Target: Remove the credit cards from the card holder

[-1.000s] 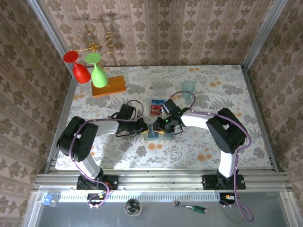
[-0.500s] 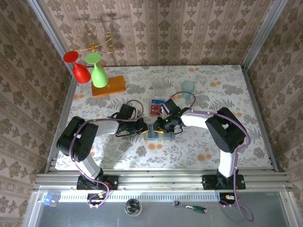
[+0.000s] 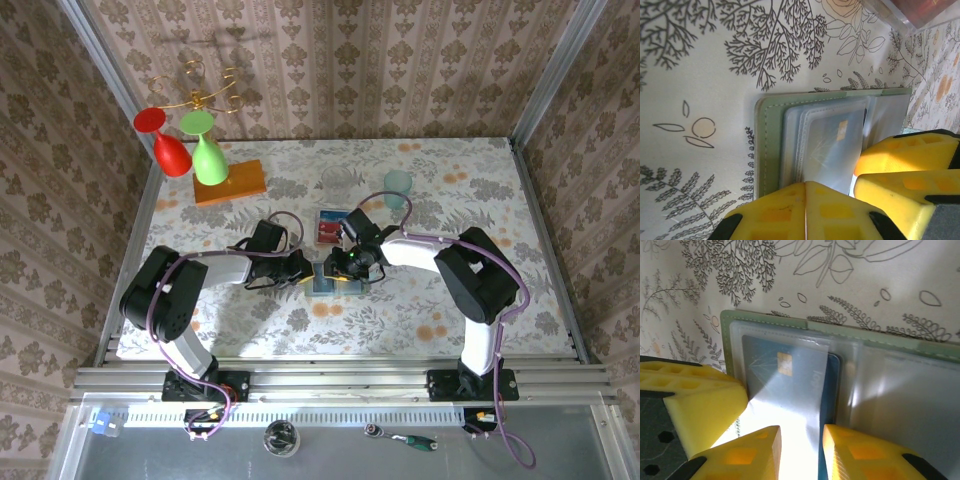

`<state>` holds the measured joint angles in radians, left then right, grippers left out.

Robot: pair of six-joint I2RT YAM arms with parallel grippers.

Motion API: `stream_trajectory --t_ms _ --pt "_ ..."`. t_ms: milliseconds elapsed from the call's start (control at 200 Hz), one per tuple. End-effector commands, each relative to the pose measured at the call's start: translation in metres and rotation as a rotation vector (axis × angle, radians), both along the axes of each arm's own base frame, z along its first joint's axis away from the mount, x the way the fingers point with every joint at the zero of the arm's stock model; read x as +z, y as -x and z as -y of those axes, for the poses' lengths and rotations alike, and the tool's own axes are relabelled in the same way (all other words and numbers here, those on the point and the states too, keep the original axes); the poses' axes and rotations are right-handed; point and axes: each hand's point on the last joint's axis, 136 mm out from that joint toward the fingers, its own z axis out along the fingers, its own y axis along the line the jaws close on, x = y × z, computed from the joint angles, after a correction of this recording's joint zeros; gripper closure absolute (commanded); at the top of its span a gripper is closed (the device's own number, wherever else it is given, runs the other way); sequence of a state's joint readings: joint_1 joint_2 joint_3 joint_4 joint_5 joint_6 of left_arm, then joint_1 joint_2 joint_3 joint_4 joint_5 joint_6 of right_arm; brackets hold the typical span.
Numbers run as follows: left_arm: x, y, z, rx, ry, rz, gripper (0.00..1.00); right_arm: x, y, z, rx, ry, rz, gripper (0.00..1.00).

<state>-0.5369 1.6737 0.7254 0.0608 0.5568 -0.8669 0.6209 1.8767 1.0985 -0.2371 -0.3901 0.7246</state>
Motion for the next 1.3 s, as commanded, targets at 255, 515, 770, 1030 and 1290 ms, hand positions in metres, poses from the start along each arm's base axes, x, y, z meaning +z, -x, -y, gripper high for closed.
stream_trajectory --t_ms 255,515,770,1030,1290 --pt "0.005 -0.001 -0.004 -0.004 -0.02 0.029 0.86 0.011 -0.002 0.01 0.004 0.058 0.039 0.69" --pt "0.015 -0.003 -0.005 -0.006 -0.029 0.048 0.85 0.019 -0.005 0.002 -0.001 0.001 0.05 0.69" --pt "0.0 0.001 -0.002 -0.015 -0.018 0.003 0.95 0.021 -0.005 -0.002 -0.001 -0.024 0.049 0.69" --pt "-0.009 0.003 -0.002 -0.012 -0.022 -0.018 0.96 0.015 -0.004 -0.005 0.006 -0.042 0.027 0.69" --pt "-0.011 0.004 -0.003 -0.01 -0.026 -0.022 0.96 0.002 -0.001 0.0 -0.002 -0.01 -0.004 0.69"
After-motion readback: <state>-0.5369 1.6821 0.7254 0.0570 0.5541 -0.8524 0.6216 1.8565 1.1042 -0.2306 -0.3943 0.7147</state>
